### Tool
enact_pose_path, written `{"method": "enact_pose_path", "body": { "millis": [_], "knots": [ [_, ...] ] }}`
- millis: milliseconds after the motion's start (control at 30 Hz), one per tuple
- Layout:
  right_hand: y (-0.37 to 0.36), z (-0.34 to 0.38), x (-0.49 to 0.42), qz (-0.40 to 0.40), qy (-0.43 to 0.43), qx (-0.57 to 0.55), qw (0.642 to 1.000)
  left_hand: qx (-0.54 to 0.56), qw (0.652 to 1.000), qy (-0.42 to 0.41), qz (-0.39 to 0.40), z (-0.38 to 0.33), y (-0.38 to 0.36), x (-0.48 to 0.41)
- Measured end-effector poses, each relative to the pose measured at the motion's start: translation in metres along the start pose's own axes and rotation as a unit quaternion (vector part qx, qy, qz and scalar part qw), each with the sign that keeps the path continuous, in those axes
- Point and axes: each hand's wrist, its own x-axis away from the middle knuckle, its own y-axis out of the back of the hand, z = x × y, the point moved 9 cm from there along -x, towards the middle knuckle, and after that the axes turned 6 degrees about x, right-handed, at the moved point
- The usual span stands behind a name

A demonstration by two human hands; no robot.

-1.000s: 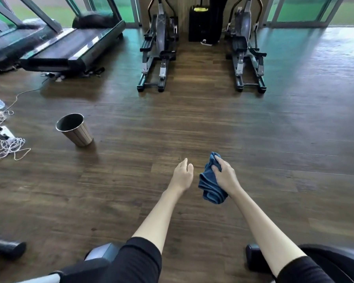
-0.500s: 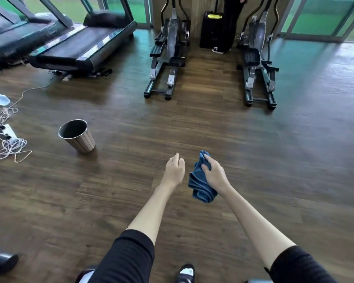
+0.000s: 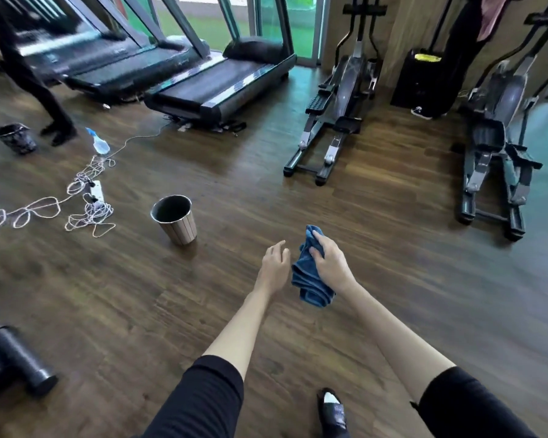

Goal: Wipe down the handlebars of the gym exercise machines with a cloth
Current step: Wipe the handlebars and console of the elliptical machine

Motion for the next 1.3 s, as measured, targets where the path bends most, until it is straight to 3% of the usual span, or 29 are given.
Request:
{"method": "enact_pose_path", "body": {
  "millis": [200, 433, 733, 967, 1300],
  "knots": [
    [-0.036, 0.050, -0.098, 0.084, 0.104, 0.027, 0.991, 0.062, 0.988, 0.034, -0.134, -0.001, 0.062, -0.055],
    [-0.118, 0.130, -0.174, 0.184, 0.215, 0.040, 0.958, 0.112, 0.942, 0.087, -0.304, 0.029, 0.163, -0.088],
    [-0.260, 0.262, -0.227, 0.266, 0.304, 0.016, 0.915, 0.133, 0.888, 0.149, -0.413, 0.103, 0.326, -0.119],
    [-0.366, 0.368, -0.249, 0.324, 0.350, 0.025, 0.879, 0.150, 0.843, 0.151, -0.494, 0.134, 0.454, -0.124],
    [-0.527, 0.500, -0.247, 0.414, 0.432, 0.031, 0.800, 0.139, 0.777, 0.192, -0.584, 0.201, 0.603, -0.096]
  ]
}}
